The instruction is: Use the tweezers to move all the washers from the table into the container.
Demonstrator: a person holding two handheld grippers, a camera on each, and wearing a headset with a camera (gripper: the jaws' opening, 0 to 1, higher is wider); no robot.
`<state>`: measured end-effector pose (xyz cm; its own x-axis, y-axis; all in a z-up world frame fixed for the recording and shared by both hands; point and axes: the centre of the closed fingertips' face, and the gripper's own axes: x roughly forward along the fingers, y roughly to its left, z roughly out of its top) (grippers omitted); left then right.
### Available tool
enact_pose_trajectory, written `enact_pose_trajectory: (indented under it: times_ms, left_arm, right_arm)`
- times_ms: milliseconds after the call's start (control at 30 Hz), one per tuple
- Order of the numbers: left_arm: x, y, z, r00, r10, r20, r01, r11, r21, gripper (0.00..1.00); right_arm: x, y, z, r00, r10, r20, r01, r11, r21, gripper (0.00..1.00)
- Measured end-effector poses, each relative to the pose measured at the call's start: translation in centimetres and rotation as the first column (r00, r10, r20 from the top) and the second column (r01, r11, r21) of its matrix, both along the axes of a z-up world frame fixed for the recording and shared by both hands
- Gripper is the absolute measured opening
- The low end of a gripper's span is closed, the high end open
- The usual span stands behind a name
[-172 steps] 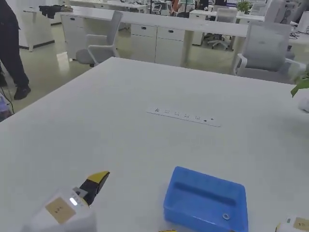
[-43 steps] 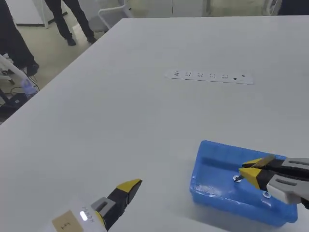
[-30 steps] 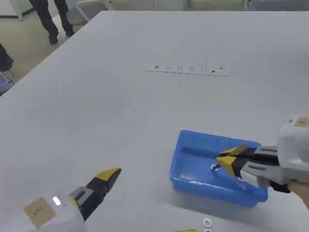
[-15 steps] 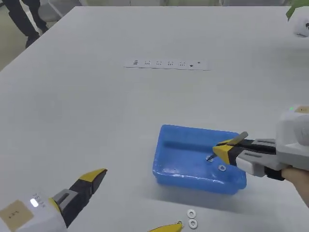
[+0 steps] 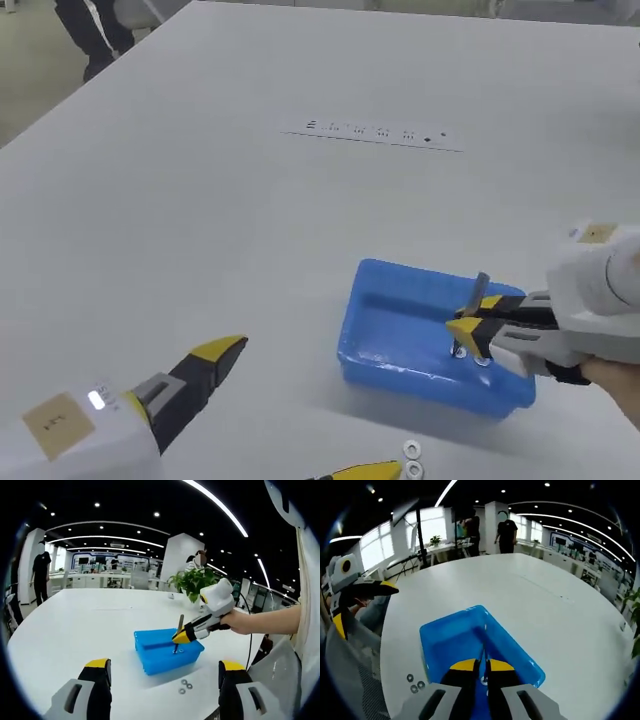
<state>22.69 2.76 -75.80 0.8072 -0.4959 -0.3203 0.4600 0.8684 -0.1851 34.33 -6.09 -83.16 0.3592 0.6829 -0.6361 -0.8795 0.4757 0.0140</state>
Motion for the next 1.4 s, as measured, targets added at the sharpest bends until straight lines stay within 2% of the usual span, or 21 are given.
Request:
enact_pose_trajectory:
  times_ms: [33, 133, 200, 300, 500, 733, 800, 867, 900, 1100, 1200, 1300, 1400]
  left_arm:
    - [0.0, 0.2, 0.1, 1.0, 0.01, 0.005, -0.01, 1.0, 0.001, 0.9]
    - [0.1, 0.4, -0.2, 1.0, 0.022, -0.008, -0.022, 1.0, -0.003, 0.9]
    - [0.1, 0.4, 0.0, 1.0, 0.02, 0.001, -0.02, 1.0, -0.01, 0.91]
    - [0.1, 0.4, 0.0, 1.0, 0.022, -0.003, -0.022, 1.0, -0.008, 0.9]
    - [0.1, 0.4, -0.1, 1.0, 0.024, -0.007, -0.024, 1.0, -0.009, 0.89]
    - [0.1, 0.6, -0.3, 0.999, 0.03, -0.012, -0.03, 1.0, -0.008, 0.89]
    - [0.1, 0.6, -0.3, 0.999, 0.031, -0.014, -0.031, 0.999, -0.007, 0.89]
    - [0.1, 0.7, -0.3, 0.999, 0.034, -0.012, -0.034, 0.999, -0.006, 0.89]
    - [0.2, 0.7, -0.3, 0.999, 0.035, -0.012, -0.036, 0.999, -0.008, 0.89]
    - [0.1, 0.6, -0.2, 1.0, 0.029, -0.011, -0.029, 1.0, -0.009, 0.89]
    - [0.1, 0.5, -0.2, 1.0, 0.027, -0.01, -0.027, 1.0, -0.006, 0.89]
    - [0.1, 0.6, -0.2, 0.999, 0.031, -0.008, -0.031, 0.999, -0.008, 0.89]
    - [0.1, 0.6, -0.1, 1.0, 0.03, -0.007, -0.03, 1.0, -0.009, 0.89]
  right_arm:
    - [0.1, 0.2, 0.2, 1.0, -0.022, 0.002, 0.022, 0.998, 0.051, 0.04]
    - [0.1, 0.1, 0.4, 0.995, -0.085, -0.054, 0.091, 0.987, 0.132, 0.05]
    - [0.5, -0.5, 0.5, 0.993, -0.105, -0.055, 0.112, 0.985, 0.13, 0.04]
    - [0.5, -1.0, 0.4, 0.988, -0.115, -0.099, 0.128, 0.981, 0.143, 0.03]
    - [0.4, -1.1, 1.0, 0.986, -0.128, -0.105, 0.145, 0.975, 0.169, 0.03]
    - [0.5, -1.4, 0.9, 0.982, -0.15, -0.114, 0.17, 0.967, 0.191, 0.04]
    - [0.5, -1.5, 1.5, 0.98, -0.164, -0.113, 0.185, 0.96, 0.212, 0.04]
    - [0.5, -1.3, 3.3, 0.975, -0.188, -0.115, 0.214, 0.935, 0.285, 0.04]
    - [0.4, -1.2, 3.9, 0.975, -0.19, -0.115, 0.216, 0.928, 0.303, 0.04]
    - [-1.8, -0.4, 7.1, 0.985, -0.138, -0.108, 0.169, 0.912, 0.375, 0.03]
    - [-3.7, 0.5, 8.4, 0.986, -0.093, -0.142, 0.145, 0.892, 0.427, 0.03]
    - [-5.2, 1.1, 8.4, 0.986, -0.055, -0.156, 0.117, 0.896, 0.429, 0.03]
    - [-7.1, 2.1, 7.5, 0.982, -0.004, -0.19, 0.087, 0.898, 0.431, 0.04]
